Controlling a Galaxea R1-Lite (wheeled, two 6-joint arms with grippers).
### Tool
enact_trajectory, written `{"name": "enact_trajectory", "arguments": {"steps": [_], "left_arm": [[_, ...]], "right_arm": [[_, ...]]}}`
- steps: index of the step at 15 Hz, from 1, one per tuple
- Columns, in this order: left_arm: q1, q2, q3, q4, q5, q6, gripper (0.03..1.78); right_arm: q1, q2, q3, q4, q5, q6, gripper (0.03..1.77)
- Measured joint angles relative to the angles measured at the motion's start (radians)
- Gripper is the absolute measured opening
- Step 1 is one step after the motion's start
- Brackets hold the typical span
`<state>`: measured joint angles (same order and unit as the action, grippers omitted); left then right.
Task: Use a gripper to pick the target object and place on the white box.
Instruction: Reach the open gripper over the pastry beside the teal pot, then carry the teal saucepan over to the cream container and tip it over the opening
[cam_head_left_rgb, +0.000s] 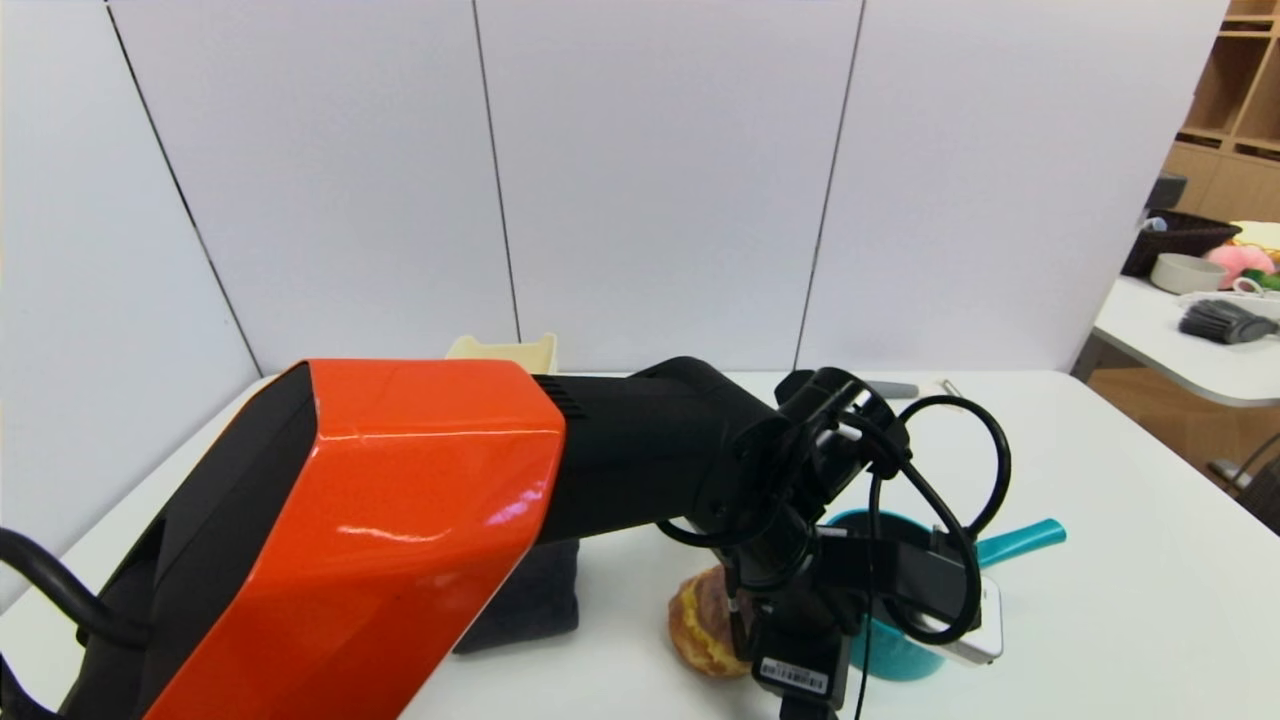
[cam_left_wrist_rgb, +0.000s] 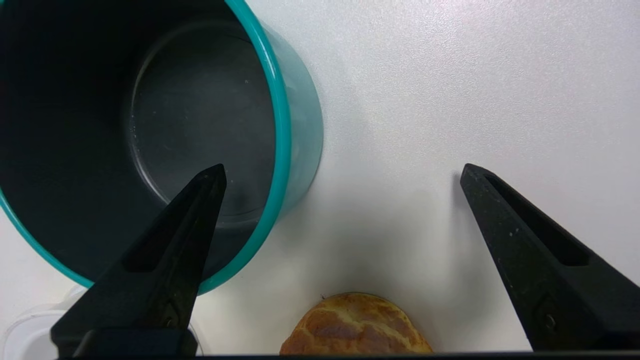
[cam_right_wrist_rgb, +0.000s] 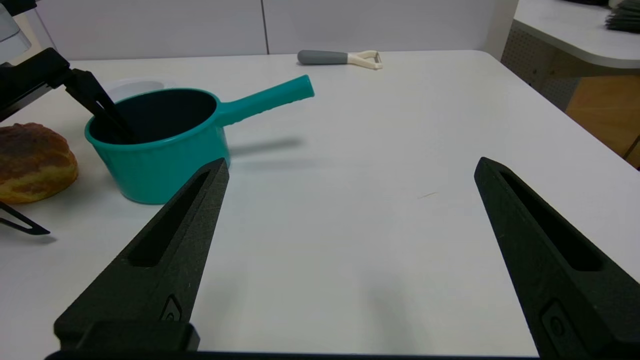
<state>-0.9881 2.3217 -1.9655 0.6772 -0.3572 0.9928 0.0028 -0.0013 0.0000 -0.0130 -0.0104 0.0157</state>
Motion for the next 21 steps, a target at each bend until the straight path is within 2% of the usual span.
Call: {"name": "enact_trajectory", "arguments": {"steps": [3,4,7,10,11,12,18,21], "left_arm": [[0.0,0.0,0.0,0.0,0.0,-0.001,1.69],[0.0,0.0,0.0,0.0,0.001,-0.001,1.6],[0.001,0.0,0.0,0.001,0.0,-0.002,1.11],[0.0,-0.001,0.0,0.0,0.0,-0.002,0.79],[0.0,-0.001,0.0,0.0,0.0,-0.002,0.63],[0.0,-0.003,0.0,-0.001,0.0,0.0,0.08],[0.0,-0.017,0.001,0.003,0.004,-0.002,0.12],[0.013,-0.049,0.001,0.003,0.04,-0.004,0.12]], "right_arm": [[0.0,0.0,0.0,0.0,0.0,-0.001,1.7],[0.0,0.0,0.0,0.0,0.0,0.0,1.7],[0.0,0.0,0.0,0.0,0.0,0.0,1.7],[0.0,0.0,0.0,0.0,-0.001,0.0,1.7],[0.0,0.0,0.0,0.0,0.0,0.0,1.7],[0.0,0.0,0.0,0.0,0.0,0.0,1.7],[0.0,0.0,0.0,0.0,-0.001,-0.001,1.7],[0.0,0.0,0.0,0.0,0.0,0.0,1.7]]}}
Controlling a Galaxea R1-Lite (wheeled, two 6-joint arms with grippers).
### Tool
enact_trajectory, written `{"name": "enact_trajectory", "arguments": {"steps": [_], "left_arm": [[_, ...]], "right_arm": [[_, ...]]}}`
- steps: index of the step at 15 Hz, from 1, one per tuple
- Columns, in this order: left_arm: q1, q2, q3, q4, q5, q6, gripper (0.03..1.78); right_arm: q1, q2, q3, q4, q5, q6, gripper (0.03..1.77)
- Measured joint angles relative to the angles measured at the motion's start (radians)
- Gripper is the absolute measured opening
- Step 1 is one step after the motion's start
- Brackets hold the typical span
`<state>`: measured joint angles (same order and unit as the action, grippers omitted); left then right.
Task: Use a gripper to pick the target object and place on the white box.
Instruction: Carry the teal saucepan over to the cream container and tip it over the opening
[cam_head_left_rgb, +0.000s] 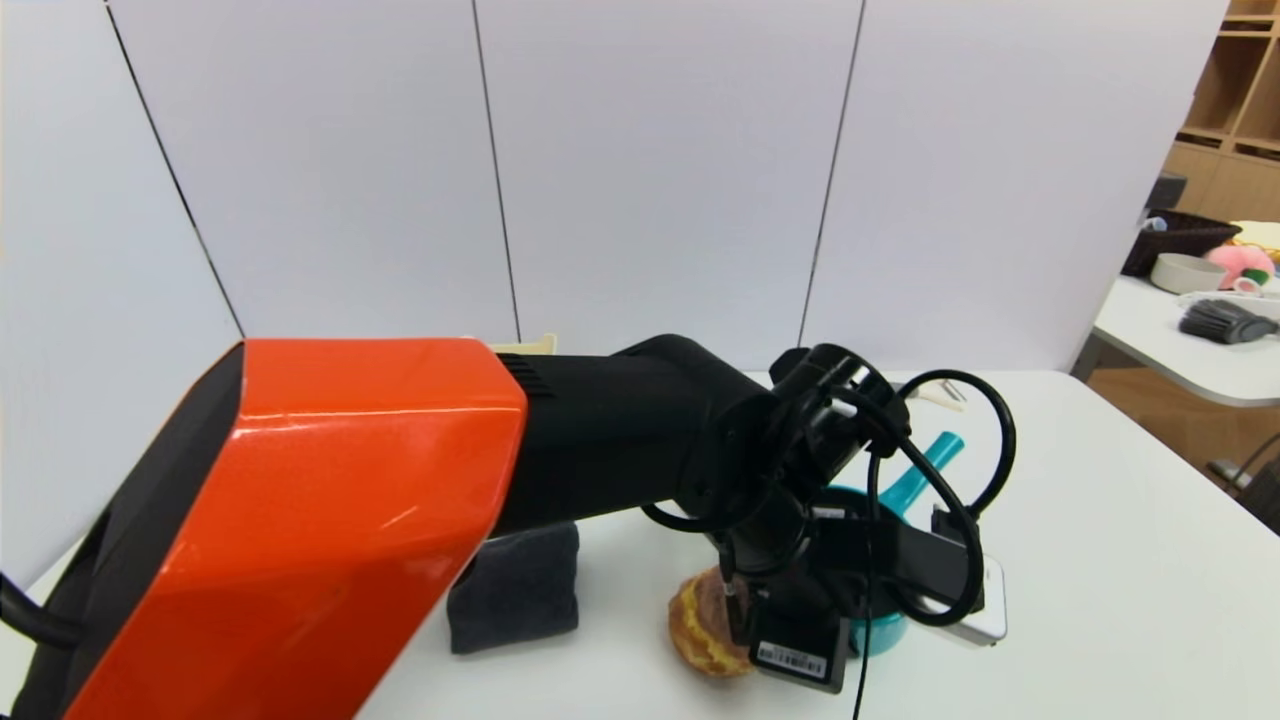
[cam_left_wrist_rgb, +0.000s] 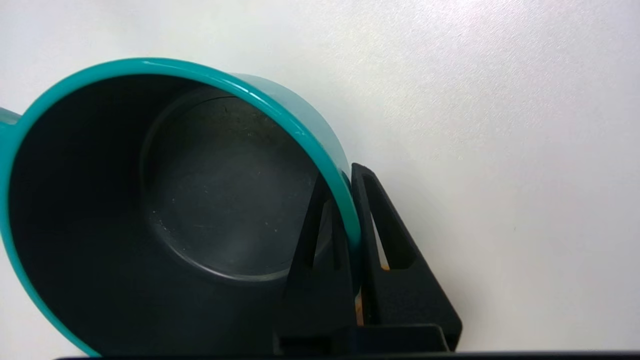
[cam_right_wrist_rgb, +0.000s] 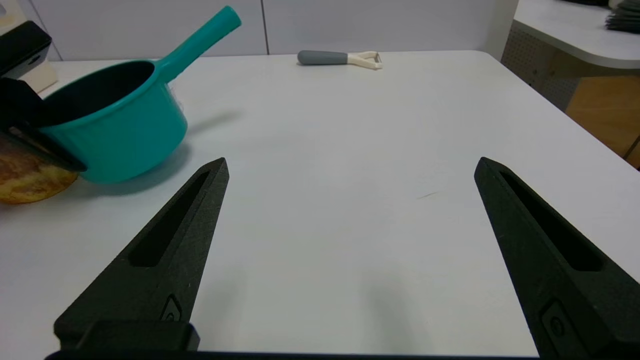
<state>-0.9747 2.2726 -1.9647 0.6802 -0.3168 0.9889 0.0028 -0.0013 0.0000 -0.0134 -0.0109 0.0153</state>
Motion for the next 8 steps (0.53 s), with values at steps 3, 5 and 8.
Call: {"name": "enact_trajectory", "arguments": {"steps": [3,5,8], "left_arm": [[0.061,-0.051,0.002,0.004,0.015,0.0,0.12],[0.132,-0.096,0.005,0.014,0.016,0.001,0.12],[0.273,-0.169,0.008,0.032,0.014,0.002,0.12]], "right_arm": [[0.0,0.0,0.0,0.0,0.0,0.0,1.7],[0.0,0.0,0.0,0.0,0.0,0.0,1.7],[0.0,0.0,0.0,0.0,0.0,0.0,1.7]]}}
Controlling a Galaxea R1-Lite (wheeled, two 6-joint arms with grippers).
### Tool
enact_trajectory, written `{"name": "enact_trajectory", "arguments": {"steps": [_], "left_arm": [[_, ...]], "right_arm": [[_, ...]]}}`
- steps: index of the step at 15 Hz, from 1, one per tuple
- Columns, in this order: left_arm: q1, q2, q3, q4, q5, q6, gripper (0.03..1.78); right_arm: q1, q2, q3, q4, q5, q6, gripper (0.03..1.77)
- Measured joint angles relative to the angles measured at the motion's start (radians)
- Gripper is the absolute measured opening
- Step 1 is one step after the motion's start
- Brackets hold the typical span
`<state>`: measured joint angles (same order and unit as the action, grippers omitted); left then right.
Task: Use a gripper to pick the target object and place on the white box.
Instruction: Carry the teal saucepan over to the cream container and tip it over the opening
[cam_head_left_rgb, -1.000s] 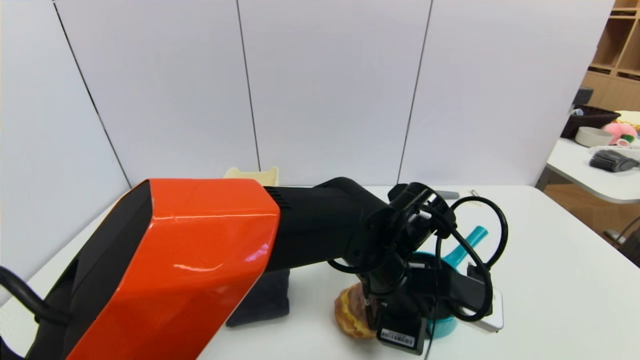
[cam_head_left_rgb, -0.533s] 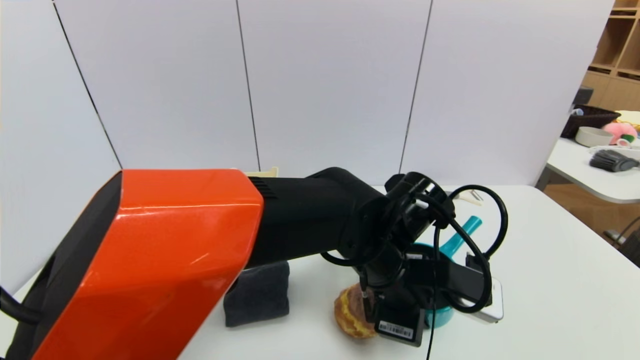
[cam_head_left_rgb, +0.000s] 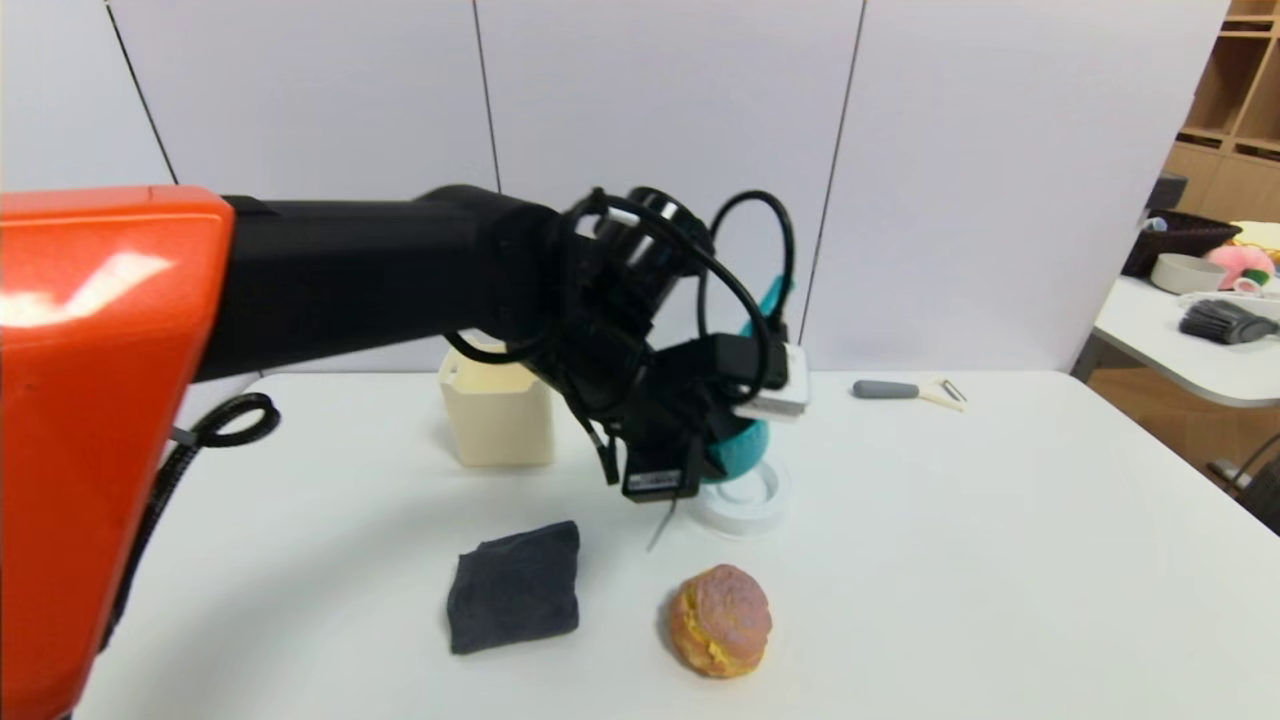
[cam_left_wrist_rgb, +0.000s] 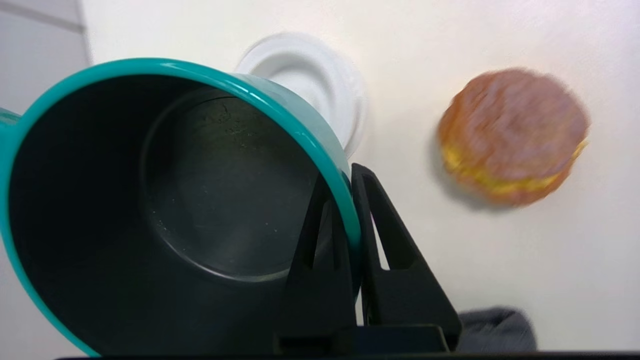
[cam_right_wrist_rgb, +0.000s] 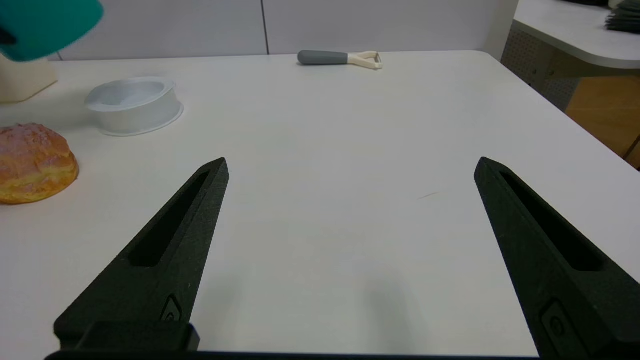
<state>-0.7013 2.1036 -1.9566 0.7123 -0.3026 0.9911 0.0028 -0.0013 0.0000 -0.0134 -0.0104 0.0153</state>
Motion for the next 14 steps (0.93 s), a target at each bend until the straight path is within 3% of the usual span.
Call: {"name": "enact_trajectory", "arguments": {"steps": [8,14], "left_arm": [[0.356,-0.099,-0.001,-0.041,-0.036,-0.042,0.12],[0.461,-0.115,0.155,-0.312,-0.065,-0.051,0.12]], "right_arm": [[0.0,0.0,0.0,0.0,0.0,0.0,1.7],[0.0,0.0,0.0,0.0,0.0,0.0,1.7]]}}
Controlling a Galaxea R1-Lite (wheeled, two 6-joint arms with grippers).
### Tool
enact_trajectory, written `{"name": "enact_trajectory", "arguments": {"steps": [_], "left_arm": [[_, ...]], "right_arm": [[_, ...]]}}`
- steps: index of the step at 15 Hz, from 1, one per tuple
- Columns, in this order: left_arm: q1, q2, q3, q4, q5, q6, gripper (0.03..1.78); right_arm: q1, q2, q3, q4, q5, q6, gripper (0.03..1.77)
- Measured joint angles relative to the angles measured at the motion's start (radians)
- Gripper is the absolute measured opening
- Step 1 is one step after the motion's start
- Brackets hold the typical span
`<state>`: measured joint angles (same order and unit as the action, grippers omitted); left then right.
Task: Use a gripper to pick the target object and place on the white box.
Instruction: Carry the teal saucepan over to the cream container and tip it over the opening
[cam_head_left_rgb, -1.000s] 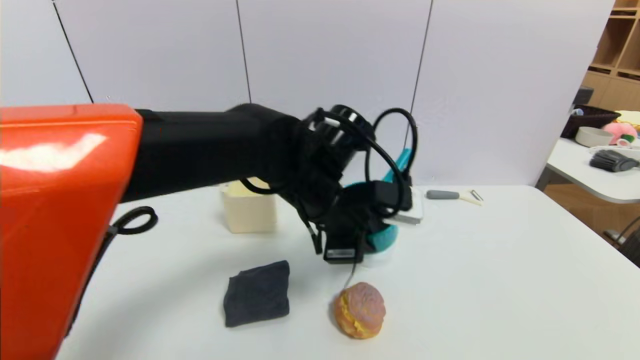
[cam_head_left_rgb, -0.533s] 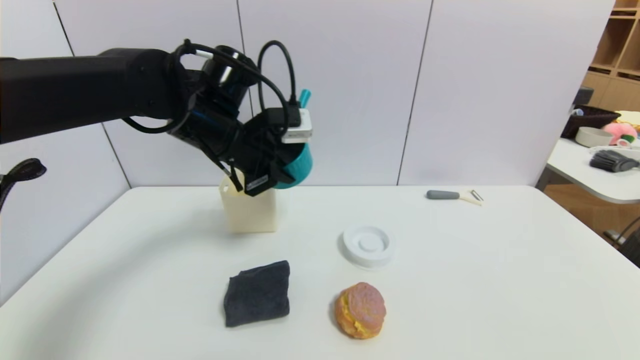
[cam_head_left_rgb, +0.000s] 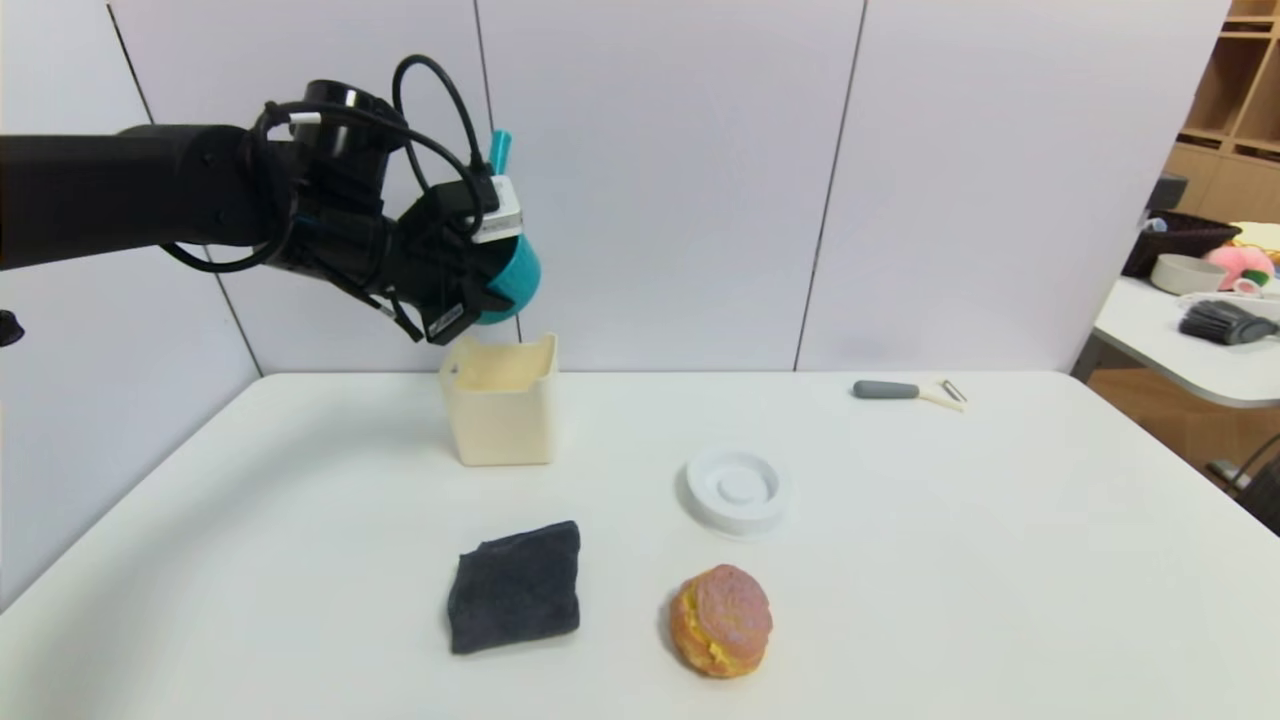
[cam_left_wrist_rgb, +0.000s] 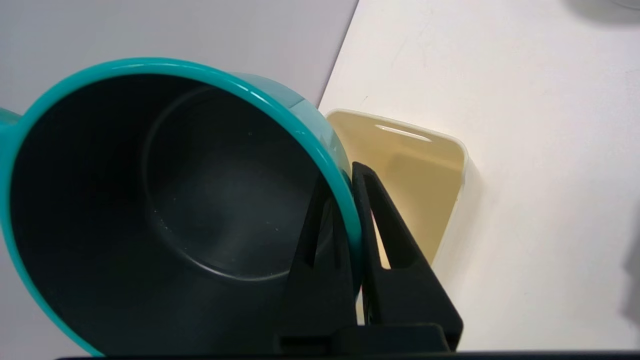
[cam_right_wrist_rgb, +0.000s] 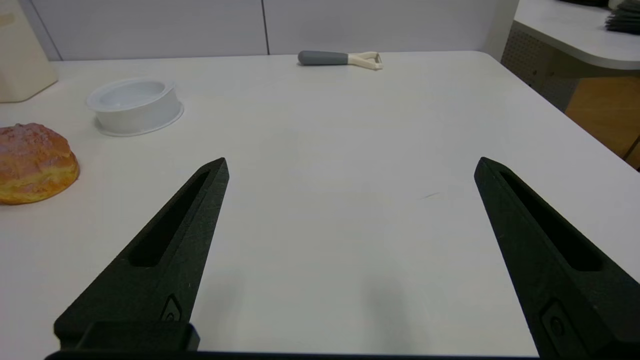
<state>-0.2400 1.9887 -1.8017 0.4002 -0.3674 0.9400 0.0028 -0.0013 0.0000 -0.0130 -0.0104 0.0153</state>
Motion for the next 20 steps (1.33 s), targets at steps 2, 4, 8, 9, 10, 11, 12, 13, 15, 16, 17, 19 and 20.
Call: {"name": "enact_trajectory", "arguments": {"steps": [2,4,8,9,10,11,12,13,15,16,17,19,20], "left_arm": [[0.008,-0.008,0.109,-0.124,-0.011,-0.01,0.12],[0.011,-0.017,0.227,-0.278,-0.016,-0.024,0.12],[0.011,-0.026,0.399,-0.564,-0.017,-0.046,0.12],[0.009,-0.026,0.42,-0.595,-0.017,-0.047,0.12],[0.007,-0.027,0.435,-0.609,-0.017,-0.048,0.12],[0.005,-0.028,0.451,-0.622,-0.017,-0.048,0.12],[0.002,-0.03,0.471,-0.637,-0.017,-0.048,0.12],[-0.002,-0.034,0.496,-0.65,-0.016,-0.048,0.12],[-0.012,-0.045,0.545,-0.672,-0.016,-0.048,0.12],[-0.015,-0.05,0.558,-0.679,-0.016,-0.048,0.12],[-0.018,-0.054,0.567,-0.683,-0.015,-0.048,0.12],[-0.023,-0.06,0.58,-0.684,-0.015,-0.048,0.12],[-0.026,-0.061,0.584,-0.684,-0.016,-0.048,0.12]], "right_arm": [[0.0,0.0,0.0,0.0,0.0,0.0,1.7],[0.0,0.0,0.0,0.0,0.0,0.0,1.7],[0.0,0.0,0.0,0.0,0.0,0.0,1.7],[0.0,0.0,0.0,0.0,0.0,0.0,1.7],[0.0,0.0,0.0,0.0,0.0,0.0,1.7],[0.0,0.0,0.0,0.0,0.0,0.0,1.7],[0.0,0.0,0.0,0.0,0.0,0.0,1.7],[0.0,0.0,0.0,0.0,0.0,0.0,1.7],[0.0,0.0,0.0,0.0,0.0,0.0,1.7],[0.0,0.0,0.0,0.0,0.0,0.0,1.7],[0.0,0.0,0.0,0.0,0.0,0.0,1.7],[0.0,0.0,0.0,0.0,0.0,0.0,1.7],[0.0,0.0,0.0,0.0,-0.001,0.0,1.7]]}}
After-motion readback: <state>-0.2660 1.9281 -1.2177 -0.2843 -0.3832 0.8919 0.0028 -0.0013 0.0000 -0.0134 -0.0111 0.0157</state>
